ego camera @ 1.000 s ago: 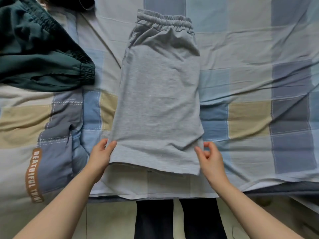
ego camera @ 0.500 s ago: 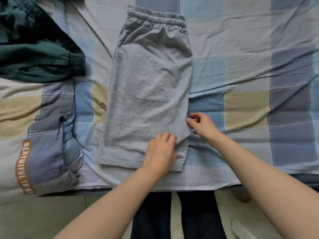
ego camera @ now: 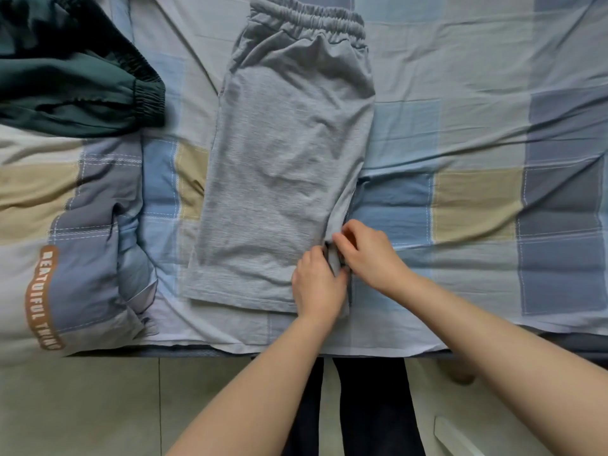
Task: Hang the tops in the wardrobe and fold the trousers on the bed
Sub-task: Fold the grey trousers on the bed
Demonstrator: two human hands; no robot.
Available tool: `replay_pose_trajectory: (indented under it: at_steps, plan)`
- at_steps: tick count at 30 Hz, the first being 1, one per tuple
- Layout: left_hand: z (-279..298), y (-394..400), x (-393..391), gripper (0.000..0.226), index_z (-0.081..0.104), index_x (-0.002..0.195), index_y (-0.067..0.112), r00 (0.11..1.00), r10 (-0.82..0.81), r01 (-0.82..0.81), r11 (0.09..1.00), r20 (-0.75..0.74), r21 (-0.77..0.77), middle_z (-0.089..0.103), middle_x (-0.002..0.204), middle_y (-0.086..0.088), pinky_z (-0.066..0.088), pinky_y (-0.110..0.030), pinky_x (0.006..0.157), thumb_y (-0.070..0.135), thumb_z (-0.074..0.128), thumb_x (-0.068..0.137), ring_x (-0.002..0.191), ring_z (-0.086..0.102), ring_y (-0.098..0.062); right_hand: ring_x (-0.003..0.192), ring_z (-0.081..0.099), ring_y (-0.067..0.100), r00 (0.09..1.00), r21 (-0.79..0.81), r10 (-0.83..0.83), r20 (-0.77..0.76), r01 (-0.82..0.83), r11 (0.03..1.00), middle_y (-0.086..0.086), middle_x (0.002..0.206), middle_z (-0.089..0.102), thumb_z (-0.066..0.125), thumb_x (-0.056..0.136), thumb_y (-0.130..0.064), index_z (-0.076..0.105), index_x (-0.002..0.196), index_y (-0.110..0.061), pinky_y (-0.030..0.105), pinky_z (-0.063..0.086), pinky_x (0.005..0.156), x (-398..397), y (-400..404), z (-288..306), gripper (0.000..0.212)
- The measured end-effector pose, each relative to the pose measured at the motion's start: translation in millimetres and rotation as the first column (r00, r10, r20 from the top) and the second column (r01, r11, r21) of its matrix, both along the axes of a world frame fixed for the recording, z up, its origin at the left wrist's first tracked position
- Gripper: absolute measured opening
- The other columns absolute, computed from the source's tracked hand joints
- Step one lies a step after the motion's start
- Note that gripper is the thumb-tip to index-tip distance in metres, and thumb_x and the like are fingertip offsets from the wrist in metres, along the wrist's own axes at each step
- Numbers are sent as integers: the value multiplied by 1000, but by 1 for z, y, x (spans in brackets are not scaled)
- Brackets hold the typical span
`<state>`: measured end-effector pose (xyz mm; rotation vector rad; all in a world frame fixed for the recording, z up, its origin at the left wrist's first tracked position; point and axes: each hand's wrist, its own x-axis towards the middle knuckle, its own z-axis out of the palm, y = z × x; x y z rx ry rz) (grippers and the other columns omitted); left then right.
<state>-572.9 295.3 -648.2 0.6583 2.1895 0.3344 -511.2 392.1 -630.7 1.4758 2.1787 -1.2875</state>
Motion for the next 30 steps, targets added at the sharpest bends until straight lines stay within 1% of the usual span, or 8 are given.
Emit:
replay_pose_trajectory:
  at_steps: [5,10,12,14,17,20,25,30]
  plan:
    - [-10,-13,-53,14,67,89,14,897,210,-211,977,388,-39,69,83,-2,48,-29,76,2,60,85,83,64,-21,128,44,30,754,325,650,90,-639,697,7,138,50,54,90,-16,56,131,-13,40,45,96,6,-1,0,42]
    - [-5,-29,-100,7,68,89,7,865,-279,273,959,418,75,72,89,-9,50,-37,79,13,64,89,86,65,-26,136,41,29,422,440,841,339,-861,254,5,146,46,30,94,-18,49,140,-14,42,41,106,12,8,-14,50]
    - [2,-37,-132,11,69,97,12,731,-643,612,766,229,195,71,98,-5,48,-34,80,16,60,90,94,63,-22,135,41,31,365,479,857,363,-862,164,6,146,46,29,95,-15,47,141,-13,45,40,107,14,11,-25,50]
    - [9,-40,-173,28,69,110,8,414,-890,897,363,-190,254,68,116,-10,52,-40,88,5,62,83,110,62,-29,134,42,34,341,522,868,362,-845,114,9,145,47,31,96,-12,46,142,-12,48,39,107,16,13,-35,48]
    - [9,-38,-241,64,58,134,8,-74,-873,992,-112,-483,50,56,139,-13,46,-54,101,0,69,71,130,51,-36,134,41,37,376,602,867,326,-790,116,13,144,47,29,99,-10,46,142,-10,51,37,107,15,8,-50,46]
    - [0,-31,-289,73,29,150,16,-260,-847,965,-241,-464,-100,36,155,-8,34,-55,112,6,58,84,141,34,-34,136,38,39,456,637,845,278,-746,193,15,145,46,29,100,-10,44,143,-13,54,37,106,12,-5,-62,46]
    - [-13,-10,-290,61,38,149,17,-298,-850,952,-231,-434,-200,39,153,-7,35,-56,110,11,31,89,139,38,-32,139,34,36,556,606,795,243,-727,323,10,148,42,41,93,-14,41,145,-24,57,33,107,8,-17,-68,54]
    - [-9,-14,-270,51,56,137,13,-88,-896,996,-71,-436,-54,51,144,-8,34,-62,108,14,35,90,133,46,-35,135,39,34,544,506,835,85,-745,434,8,145,47,46,90,-18,52,138,-22,49,41,105,8,-1,-50,49]
